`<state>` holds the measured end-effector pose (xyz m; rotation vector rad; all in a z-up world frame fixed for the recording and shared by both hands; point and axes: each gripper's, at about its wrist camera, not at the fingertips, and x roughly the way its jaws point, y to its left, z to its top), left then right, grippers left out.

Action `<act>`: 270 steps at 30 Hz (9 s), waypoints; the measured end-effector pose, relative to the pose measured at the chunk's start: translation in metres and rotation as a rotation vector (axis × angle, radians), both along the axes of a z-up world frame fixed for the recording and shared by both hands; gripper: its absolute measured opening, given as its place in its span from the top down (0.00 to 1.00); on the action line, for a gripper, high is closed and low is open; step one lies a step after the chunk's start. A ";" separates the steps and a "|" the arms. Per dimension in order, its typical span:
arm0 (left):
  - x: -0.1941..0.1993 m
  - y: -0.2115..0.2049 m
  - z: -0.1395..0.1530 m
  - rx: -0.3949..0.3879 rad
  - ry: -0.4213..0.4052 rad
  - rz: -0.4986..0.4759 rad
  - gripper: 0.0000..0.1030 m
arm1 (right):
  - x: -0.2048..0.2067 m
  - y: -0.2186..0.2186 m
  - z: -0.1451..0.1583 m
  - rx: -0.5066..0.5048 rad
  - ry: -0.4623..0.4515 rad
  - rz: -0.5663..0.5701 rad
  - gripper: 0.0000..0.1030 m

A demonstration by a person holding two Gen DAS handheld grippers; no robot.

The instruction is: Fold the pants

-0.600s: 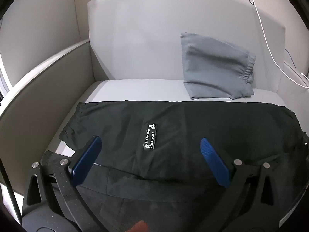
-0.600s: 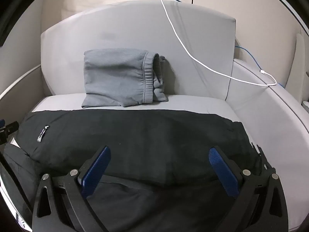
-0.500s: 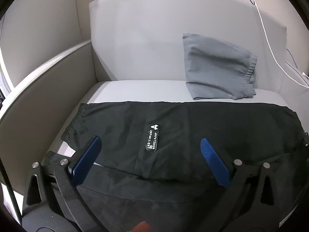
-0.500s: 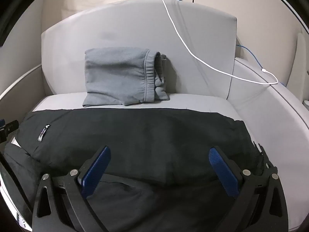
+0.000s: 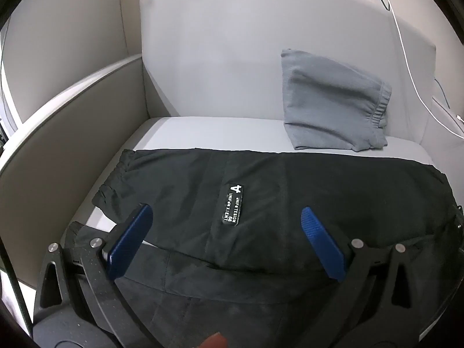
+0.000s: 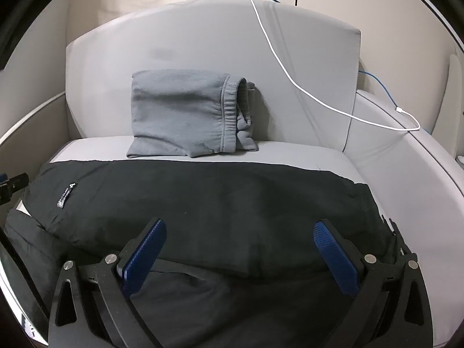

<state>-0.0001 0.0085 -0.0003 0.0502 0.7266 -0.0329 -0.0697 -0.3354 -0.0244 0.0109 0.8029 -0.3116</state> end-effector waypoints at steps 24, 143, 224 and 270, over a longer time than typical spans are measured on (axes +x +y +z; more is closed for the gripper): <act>0.003 0.002 -0.002 0.005 0.001 0.006 0.01 | -0.001 -0.001 -0.003 -0.001 -0.001 0.003 0.00; -0.267 -0.145 -0.049 0.269 -0.043 -1.382 0.01 | -0.231 -0.196 0.000 0.943 -0.611 -0.452 0.87; 0.145 -0.250 -0.080 0.257 0.307 -0.949 0.96 | 0.091 -0.312 -0.086 0.345 0.149 -0.543 0.88; 0.163 -0.214 -0.071 0.119 0.301 -0.691 0.94 | 0.102 -0.267 -0.095 0.067 0.348 -0.258 0.53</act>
